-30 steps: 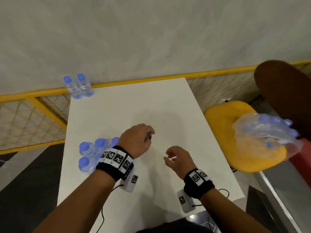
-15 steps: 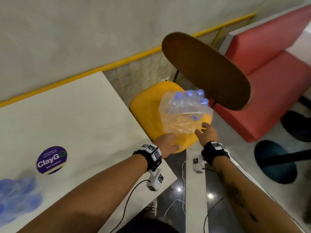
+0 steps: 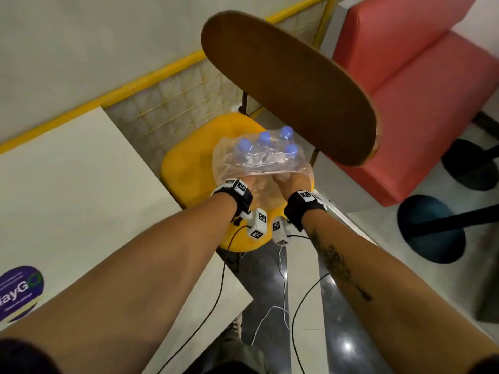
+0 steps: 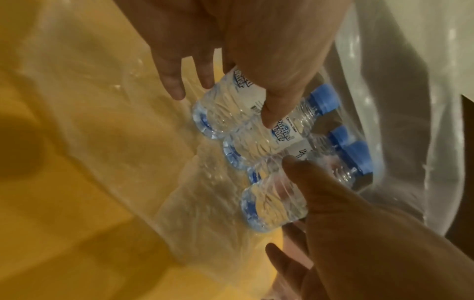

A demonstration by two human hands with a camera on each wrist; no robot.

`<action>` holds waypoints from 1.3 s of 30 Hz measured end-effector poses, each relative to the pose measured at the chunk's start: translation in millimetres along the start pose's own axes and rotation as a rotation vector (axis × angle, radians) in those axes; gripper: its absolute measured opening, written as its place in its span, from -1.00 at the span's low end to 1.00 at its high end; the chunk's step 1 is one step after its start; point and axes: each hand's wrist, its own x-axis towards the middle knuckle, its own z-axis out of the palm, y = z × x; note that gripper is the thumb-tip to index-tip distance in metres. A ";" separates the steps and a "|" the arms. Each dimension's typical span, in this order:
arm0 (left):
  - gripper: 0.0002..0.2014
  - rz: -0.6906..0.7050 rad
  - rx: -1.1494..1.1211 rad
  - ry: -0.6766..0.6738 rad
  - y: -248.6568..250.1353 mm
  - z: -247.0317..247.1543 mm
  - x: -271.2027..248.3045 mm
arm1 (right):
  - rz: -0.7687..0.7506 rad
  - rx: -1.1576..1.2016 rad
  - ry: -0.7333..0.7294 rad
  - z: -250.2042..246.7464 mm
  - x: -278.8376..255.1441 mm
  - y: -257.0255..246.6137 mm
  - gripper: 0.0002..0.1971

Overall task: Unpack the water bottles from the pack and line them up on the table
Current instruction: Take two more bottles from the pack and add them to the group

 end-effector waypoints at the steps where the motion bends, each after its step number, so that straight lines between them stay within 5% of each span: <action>1: -0.29 0.003 0.133 -0.041 -0.9 -2.0 5.4 | -0.032 -0.077 -0.004 1.4 3.9 -1.7 -0.61; 4: -0.60 -0.041 0.192 -0.058 -0.4 -12.2 18.2 | -0.094 -0.278 -0.047 0.3 19.0 -3.3 -0.55; 7: -0.40 -0.092 -0.048 0.081 0.9 -15.0 22.6 | -0.035 -0.423 -0.202 0.1 20.7 1.1 -0.38; 10: -0.25 0.009 -0.119 0.135 -2.4 -3.8 22.8 | -0.139 -0.259 -0.092 -1.6 5.9 8.5 -0.33; 15: -0.68 0.166 -0.178 0.229 2.6 10.2 -15.2 | -0.246 -0.276 -0.139 -13.9 -30.5 30.2 -0.34; 20: -0.43 0.319 -0.128 0.268 -8.5 31.7 -82.0 | -0.266 -0.350 -0.094 -28.6 -91.5 42.8 -0.41; 26: -0.41 0.311 -0.188 0.359 -111.4 41.7 -182.5 | -0.428 -0.391 -0.138 -5.3 -191.0 21.3 -0.46; 39: -0.39 -0.092 -0.265 0.654 -427.2 59.3 -358.6 | -0.689 -0.338 -0.794 215.5 -387.8 -96.3 -0.55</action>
